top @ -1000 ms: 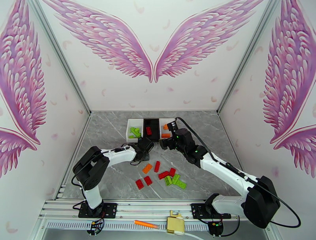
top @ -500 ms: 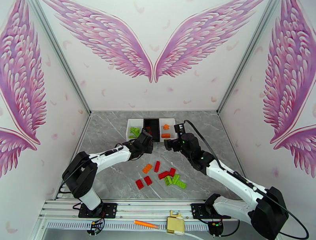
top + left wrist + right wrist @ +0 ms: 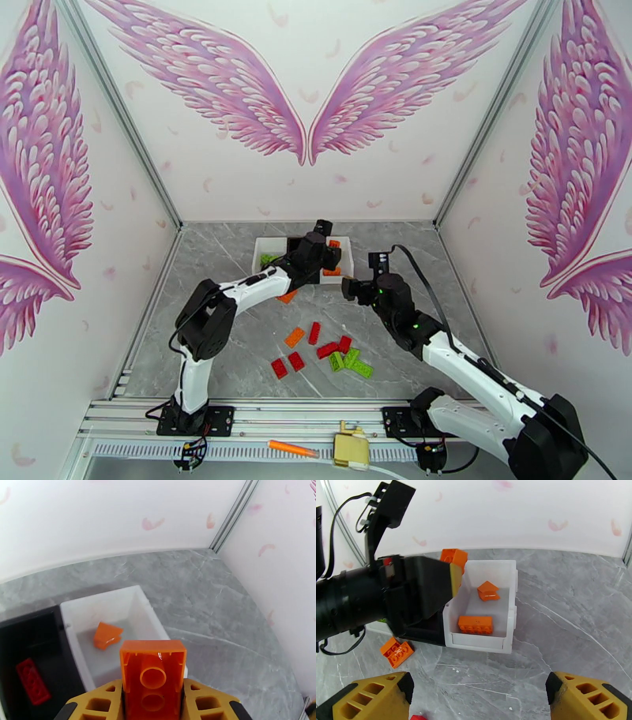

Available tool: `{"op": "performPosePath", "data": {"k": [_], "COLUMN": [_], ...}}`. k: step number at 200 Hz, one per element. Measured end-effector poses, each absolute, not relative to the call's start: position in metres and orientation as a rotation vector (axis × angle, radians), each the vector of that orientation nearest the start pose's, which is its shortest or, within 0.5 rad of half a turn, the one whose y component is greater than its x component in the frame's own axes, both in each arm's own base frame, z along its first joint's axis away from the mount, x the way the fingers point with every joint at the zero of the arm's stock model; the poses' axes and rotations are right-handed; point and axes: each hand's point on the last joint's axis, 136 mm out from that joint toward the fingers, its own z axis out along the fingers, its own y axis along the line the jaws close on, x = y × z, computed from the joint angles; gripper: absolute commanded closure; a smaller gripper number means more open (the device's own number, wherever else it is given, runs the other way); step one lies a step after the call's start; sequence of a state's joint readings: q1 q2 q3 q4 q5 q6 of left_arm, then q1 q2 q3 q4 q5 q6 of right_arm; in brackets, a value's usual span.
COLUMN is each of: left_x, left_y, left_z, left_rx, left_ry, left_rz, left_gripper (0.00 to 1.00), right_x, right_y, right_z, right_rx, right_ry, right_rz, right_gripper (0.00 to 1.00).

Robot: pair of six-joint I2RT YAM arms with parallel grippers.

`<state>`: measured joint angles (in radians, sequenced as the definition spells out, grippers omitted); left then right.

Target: Sort the legos into containers by color

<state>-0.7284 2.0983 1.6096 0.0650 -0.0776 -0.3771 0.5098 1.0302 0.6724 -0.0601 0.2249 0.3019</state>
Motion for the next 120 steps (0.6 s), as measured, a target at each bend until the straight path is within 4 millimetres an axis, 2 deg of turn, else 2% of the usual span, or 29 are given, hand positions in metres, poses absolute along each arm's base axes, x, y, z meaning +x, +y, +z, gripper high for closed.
{"op": "performPosePath", "data": {"k": [19,59,120], "left_x": [0.487,0.508,0.517], "left_y": [-0.417,-0.430,-0.427], "left_z": [0.172,0.165,0.144], "left_rx": [0.314,0.307,0.276], "left_ry": [2.021,2.010,2.041], "left_rz": [-0.636,-0.631,-0.571], "left_gripper": [0.73,0.72,0.71], "right_x": [0.327,0.325,0.324], "right_y": [0.137,0.132,0.132], "right_z": [0.218,0.226,0.222], "right_rx": [-0.050,-0.037,-0.044], "right_ry": [1.976,1.952,1.966], "right_rz": [0.313,0.322,0.332], "right_gripper": [0.07,0.07,0.07]}}
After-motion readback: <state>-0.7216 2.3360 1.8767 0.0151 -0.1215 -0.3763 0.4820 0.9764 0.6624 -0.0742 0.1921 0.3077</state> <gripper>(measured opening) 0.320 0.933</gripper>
